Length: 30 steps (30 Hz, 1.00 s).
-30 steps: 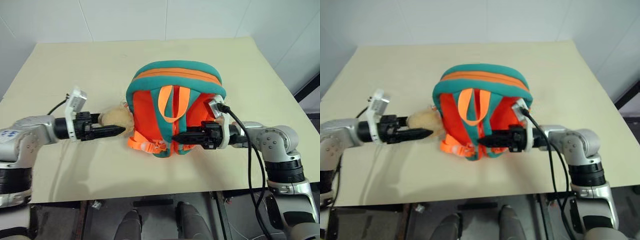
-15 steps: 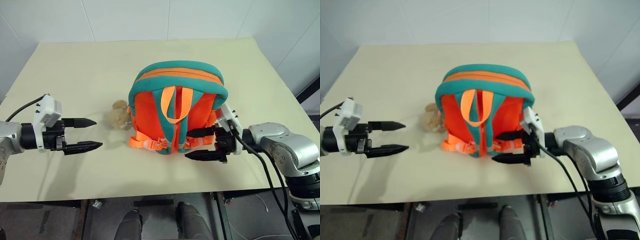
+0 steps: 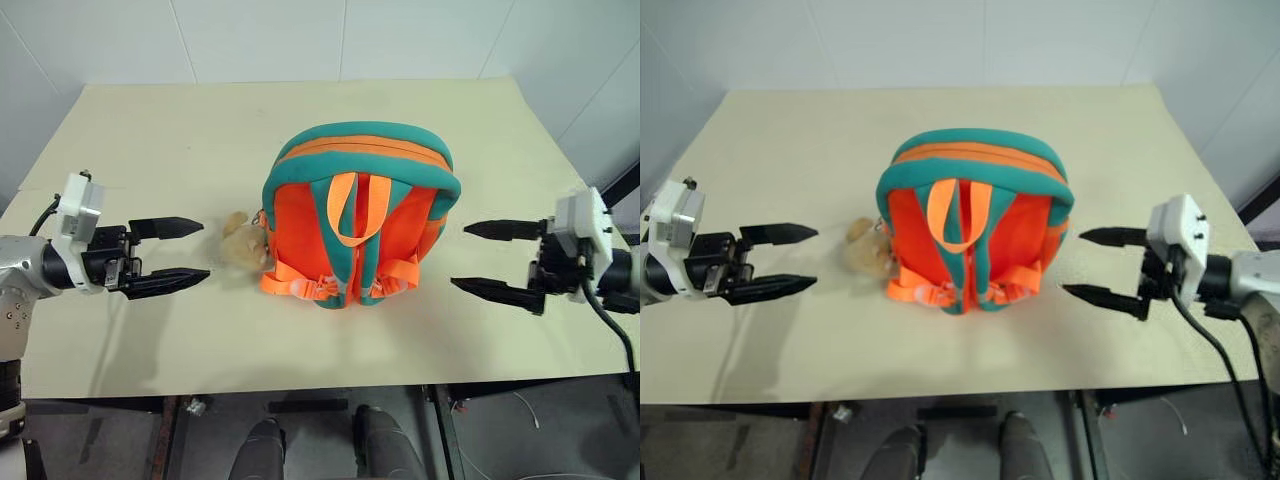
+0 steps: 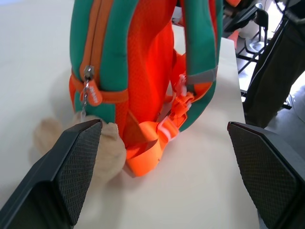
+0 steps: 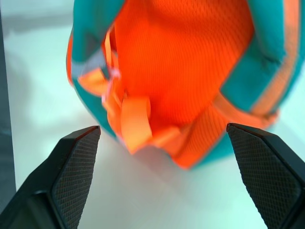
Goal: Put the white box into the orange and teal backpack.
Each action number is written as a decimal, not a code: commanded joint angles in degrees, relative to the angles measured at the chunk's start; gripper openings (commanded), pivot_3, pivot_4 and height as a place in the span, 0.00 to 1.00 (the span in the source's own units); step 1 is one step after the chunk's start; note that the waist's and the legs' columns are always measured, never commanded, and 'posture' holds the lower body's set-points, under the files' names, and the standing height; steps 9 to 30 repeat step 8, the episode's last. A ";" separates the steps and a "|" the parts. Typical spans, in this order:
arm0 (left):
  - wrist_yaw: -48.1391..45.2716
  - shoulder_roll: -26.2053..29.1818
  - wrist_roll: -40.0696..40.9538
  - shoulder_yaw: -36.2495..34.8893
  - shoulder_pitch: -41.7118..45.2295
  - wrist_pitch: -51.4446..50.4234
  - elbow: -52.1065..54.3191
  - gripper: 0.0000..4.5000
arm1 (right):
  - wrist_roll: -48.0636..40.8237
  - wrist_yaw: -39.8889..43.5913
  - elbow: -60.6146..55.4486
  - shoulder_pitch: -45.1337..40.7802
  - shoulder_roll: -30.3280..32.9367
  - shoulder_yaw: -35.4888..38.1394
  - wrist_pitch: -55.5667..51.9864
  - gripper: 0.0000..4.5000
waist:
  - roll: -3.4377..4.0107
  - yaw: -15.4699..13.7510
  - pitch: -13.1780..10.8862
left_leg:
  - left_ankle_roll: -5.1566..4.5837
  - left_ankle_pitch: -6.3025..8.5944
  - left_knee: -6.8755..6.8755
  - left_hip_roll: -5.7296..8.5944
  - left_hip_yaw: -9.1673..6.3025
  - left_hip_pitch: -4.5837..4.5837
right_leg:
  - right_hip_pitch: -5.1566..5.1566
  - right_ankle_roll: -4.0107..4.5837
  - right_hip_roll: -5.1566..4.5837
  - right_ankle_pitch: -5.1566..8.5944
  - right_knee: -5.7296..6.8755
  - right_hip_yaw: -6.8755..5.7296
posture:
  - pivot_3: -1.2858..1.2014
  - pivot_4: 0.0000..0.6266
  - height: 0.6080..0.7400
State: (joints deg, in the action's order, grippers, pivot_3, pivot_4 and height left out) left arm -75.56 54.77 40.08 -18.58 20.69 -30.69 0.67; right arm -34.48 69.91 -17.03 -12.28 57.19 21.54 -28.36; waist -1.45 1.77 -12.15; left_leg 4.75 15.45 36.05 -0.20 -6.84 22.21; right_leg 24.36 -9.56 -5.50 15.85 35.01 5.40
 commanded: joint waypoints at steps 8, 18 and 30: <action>-4.96 1.26 -2.48 1.83 2.46 5.12 -2.38 1.00 | 0.34 4.05 0.76 2.54 4.36 3.17 3.67 1.00 | 0.00 0.04 0.00 | 0.00 0.00 0.03 -0.01 0.00 -0.03 | -0.03 0.00 0.00 -0.01 0.02 0.00 | 0.52 0.24 1.00; -4.96 1.26 -2.48 1.83 2.46 5.12 -2.38 1.00 | 0.34 4.05 0.76 2.54 4.36 3.17 3.67 1.00 | 0.00 0.04 0.00 | 0.00 0.00 0.03 -0.01 0.00 -0.03 | -0.03 0.00 0.00 -0.01 0.02 0.00 | 0.52 0.24 1.00; -4.96 1.26 -2.48 1.83 2.46 5.12 -2.38 1.00 | 0.34 4.05 0.76 2.54 4.36 3.17 3.67 1.00 | 0.00 0.04 0.00 | 0.00 0.00 0.03 -0.01 0.00 -0.03 | -0.03 0.00 0.00 -0.01 0.02 0.00 | 0.52 0.24 1.00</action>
